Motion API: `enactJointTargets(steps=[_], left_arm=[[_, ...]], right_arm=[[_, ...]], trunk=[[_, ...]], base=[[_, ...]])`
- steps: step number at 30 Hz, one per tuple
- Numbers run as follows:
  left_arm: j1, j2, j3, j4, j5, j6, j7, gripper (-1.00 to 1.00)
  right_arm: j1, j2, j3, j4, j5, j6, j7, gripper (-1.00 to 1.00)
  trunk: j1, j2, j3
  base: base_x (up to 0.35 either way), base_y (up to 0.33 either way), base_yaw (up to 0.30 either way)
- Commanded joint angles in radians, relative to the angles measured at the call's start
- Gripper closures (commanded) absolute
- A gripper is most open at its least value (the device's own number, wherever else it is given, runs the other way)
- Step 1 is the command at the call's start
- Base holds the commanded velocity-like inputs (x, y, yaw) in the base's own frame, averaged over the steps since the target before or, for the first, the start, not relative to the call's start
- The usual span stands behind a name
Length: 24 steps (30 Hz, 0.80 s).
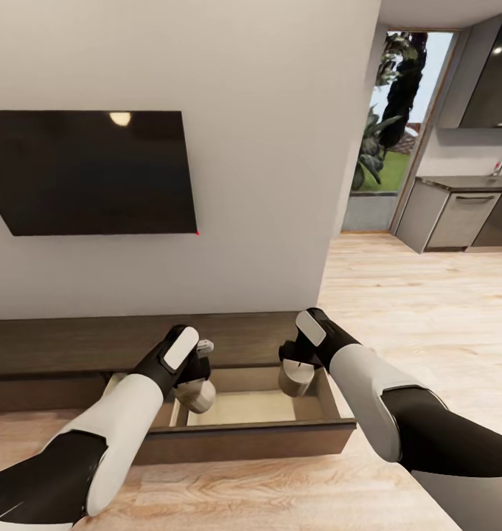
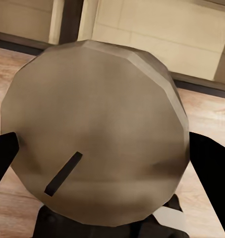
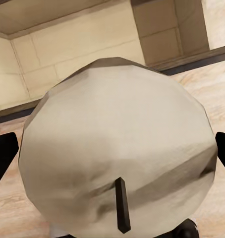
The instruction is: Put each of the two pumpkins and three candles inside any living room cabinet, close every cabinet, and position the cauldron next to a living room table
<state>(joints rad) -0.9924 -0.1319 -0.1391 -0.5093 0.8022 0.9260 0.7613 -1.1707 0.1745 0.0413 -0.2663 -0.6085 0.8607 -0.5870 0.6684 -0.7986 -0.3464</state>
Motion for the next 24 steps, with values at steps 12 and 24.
enactJointTargets(steps=[12,24], left_arm=[[0.0,-0.001,-0.005,0.006,0.0,-0.005,-0.001,1.0],[0.0,-0.002,-0.006,0.006,0.0,-0.02,-0.003,1.0]], right_arm=[[0.0,0.0,0.005,0.0,-0.001,-0.003,0.0,1.0],[0.0,0.0,0.006,0.0,-0.001,-0.005,0.0,1.0]], trunk=[[0.046,-0.084,-0.038],[0.092,-0.168,-0.074]], base=[[0.0,0.0,0.176],[0.0,0.0,-0.021]])
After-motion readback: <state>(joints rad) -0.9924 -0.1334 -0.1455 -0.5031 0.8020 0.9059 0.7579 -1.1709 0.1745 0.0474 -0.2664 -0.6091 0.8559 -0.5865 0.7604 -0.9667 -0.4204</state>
